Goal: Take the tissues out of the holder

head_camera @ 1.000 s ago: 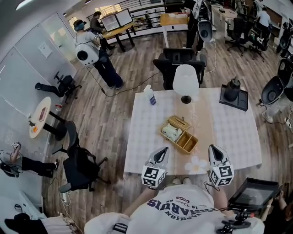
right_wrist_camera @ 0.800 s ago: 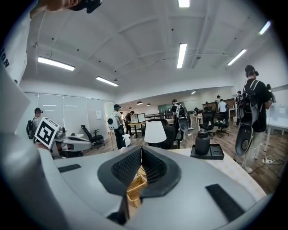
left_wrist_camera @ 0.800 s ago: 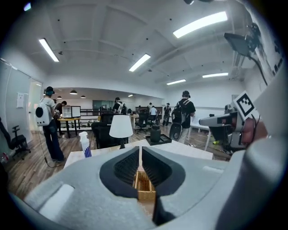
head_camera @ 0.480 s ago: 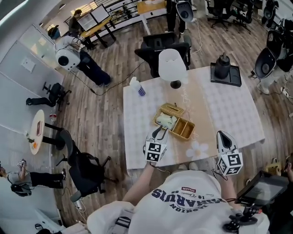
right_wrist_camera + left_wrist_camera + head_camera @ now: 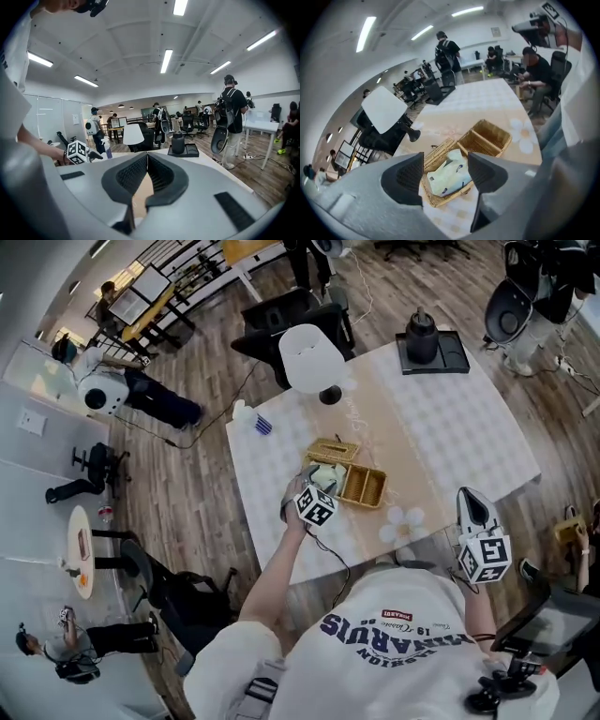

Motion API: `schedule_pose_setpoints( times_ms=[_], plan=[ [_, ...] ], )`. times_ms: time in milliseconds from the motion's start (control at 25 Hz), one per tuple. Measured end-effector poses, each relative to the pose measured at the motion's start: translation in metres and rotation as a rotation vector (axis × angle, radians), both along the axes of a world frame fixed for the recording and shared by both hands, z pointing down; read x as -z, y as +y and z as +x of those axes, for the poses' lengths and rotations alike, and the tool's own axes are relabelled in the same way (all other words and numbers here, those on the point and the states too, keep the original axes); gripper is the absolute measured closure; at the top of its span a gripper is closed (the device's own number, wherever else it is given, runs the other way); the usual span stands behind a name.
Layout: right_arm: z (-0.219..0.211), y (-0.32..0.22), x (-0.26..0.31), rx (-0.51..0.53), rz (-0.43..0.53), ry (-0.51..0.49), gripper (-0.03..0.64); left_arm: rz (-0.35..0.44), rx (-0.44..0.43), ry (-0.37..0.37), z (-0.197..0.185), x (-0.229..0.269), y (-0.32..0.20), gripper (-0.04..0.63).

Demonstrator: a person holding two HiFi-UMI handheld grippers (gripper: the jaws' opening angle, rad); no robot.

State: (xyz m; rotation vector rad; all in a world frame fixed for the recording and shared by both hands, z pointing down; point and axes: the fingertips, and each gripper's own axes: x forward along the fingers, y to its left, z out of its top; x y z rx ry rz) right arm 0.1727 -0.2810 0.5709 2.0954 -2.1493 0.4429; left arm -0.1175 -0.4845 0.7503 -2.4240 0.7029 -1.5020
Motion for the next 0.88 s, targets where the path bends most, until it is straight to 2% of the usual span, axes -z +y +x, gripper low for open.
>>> schedule_pose_setpoints(
  times_ms=[120, 320, 480, 600, 640, 680, 720, 880],
  plan=[
    [0.011, 0.008, 0.000, -0.044, -0.007, 0.003, 0.607, -0.016, -0.094, -0.138, 0.002, -0.039, -0.015, 0.284],
    [0.024, 0.021, -0.002, -0.101, -0.020, 0.002, 0.607, -0.086, -0.205, -0.362, -0.004, -0.096, -0.031, 0.273],
    [0.022, 0.027, 0.003, -0.115, -0.020, 0.012, 0.607, -0.153, -0.230, -0.436, -0.015, -0.128, -0.036, 0.272],
    [0.022, 0.028, 0.005, -0.124, -0.022, 0.016, 0.607, -0.157, -0.232, -0.481, -0.021, -0.139, -0.041, 0.276],
    [0.022, 0.028, 0.005, -0.126, -0.023, 0.017, 0.607, -0.143, -0.239, -0.494, -0.022, -0.139, -0.042, 0.341],
    [0.022, 0.028, 0.004, -0.128, -0.025, 0.017, 0.607, -0.120, -0.251, -0.498, -0.020, -0.137, -0.042, 0.560],
    [0.022, 0.029, 0.004, -0.128, -0.026, 0.018, 0.607, -0.096, -0.262, -0.496, -0.019, -0.134, -0.042, 0.594],
    [0.020, 0.028, 0.005, -0.125, -0.023, 0.021, 0.607, -0.084, -0.267, -0.488, -0.018, -0.135, -0.040, 0.594]
  ],
)
